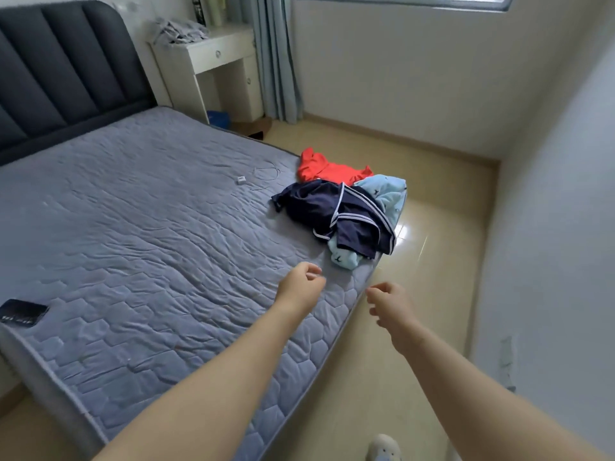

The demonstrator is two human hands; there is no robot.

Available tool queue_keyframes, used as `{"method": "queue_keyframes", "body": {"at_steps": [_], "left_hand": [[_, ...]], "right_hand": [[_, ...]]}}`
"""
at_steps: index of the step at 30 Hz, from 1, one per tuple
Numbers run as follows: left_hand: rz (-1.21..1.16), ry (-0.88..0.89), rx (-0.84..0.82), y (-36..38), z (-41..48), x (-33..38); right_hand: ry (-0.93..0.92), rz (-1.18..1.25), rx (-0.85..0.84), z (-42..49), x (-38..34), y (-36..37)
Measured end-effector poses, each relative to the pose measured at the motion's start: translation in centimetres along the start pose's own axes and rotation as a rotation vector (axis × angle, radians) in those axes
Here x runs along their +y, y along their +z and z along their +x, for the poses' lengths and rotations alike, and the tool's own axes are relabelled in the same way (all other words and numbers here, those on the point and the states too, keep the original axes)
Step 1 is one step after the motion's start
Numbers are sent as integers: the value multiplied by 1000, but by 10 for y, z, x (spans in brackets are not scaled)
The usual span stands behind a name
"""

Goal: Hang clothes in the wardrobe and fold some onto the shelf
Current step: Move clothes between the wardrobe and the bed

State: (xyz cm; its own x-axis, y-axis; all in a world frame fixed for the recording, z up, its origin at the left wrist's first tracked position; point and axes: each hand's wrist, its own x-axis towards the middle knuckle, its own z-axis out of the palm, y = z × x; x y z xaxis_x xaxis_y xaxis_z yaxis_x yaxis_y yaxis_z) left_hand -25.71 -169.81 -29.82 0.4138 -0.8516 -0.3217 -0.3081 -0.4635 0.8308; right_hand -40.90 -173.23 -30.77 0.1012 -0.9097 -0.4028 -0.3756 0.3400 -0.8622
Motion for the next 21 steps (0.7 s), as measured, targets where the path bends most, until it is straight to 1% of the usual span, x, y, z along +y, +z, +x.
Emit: {"method": "queue_keyframes", "body": {"at_steps": [5,8,16,21], "left_hand": [[-11,-73,25,62,62,52],[-33,-114,57,84,103,77],[-50,-205,122,103,221,100],[-42,-295,125,105,318,116]], "right_hand": [[47,-32,-47,84,-13,-62],[73,-55,-92,137,-25,-81],[96,-97,-204,263,-62,-81],[146,-153,-241,364,-95,-69]]}}
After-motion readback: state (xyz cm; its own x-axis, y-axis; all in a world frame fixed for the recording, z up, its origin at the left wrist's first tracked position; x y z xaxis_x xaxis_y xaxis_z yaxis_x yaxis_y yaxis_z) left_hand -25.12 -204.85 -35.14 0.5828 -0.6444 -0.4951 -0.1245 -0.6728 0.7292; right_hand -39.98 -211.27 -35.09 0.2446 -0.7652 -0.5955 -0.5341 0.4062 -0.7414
